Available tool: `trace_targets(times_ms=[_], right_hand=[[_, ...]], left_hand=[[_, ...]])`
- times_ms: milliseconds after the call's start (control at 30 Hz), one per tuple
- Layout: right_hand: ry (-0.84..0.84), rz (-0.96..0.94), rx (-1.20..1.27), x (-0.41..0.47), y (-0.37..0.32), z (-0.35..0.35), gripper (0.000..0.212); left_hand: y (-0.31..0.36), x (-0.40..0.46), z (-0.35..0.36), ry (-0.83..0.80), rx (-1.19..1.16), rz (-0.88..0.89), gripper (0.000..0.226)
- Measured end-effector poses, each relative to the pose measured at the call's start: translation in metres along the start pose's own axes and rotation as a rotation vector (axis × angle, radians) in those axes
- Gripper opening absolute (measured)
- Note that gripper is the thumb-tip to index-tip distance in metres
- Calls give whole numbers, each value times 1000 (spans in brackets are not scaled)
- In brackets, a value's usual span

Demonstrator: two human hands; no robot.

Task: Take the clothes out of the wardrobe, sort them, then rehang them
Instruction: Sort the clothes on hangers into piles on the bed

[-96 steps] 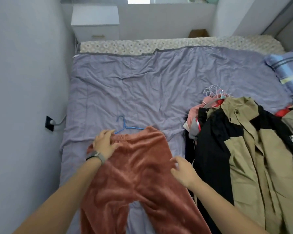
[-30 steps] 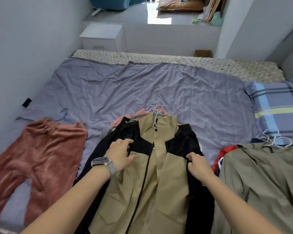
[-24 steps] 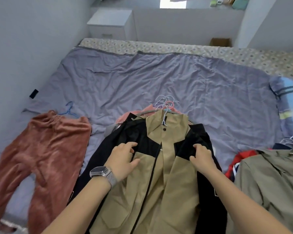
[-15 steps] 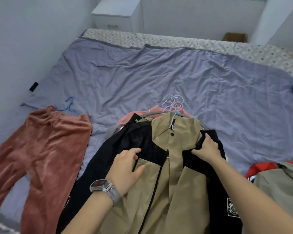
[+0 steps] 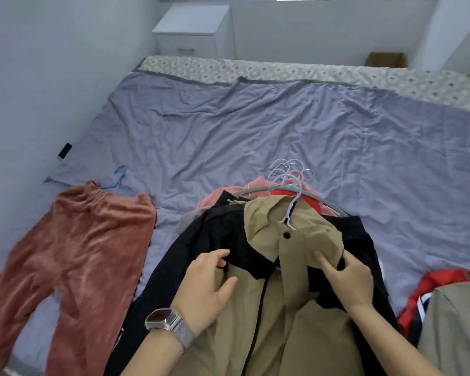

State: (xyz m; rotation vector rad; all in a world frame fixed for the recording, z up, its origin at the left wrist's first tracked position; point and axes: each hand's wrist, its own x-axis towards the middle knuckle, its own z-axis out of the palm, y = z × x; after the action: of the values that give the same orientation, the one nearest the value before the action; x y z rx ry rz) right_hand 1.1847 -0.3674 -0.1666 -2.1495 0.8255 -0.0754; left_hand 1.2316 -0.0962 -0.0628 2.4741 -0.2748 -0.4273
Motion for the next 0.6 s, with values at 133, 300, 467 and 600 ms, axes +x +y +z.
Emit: trace_targets(times_ms=[133,300,467,600], right_hand=[[5,-33,161,-27,3,-34,32],[43,-85,339,-70,3,-75,50],[65,-148,245,-105,0,-100,47],[52,-105,237,-133,-16,-113,50]], left_hand=[[9,2,-4,49,17,109,67],[30,-9,-3,91,313,232,62],[47,-34,-4,133,291,181,45],[56,-68,-12,197,264,76,35]])
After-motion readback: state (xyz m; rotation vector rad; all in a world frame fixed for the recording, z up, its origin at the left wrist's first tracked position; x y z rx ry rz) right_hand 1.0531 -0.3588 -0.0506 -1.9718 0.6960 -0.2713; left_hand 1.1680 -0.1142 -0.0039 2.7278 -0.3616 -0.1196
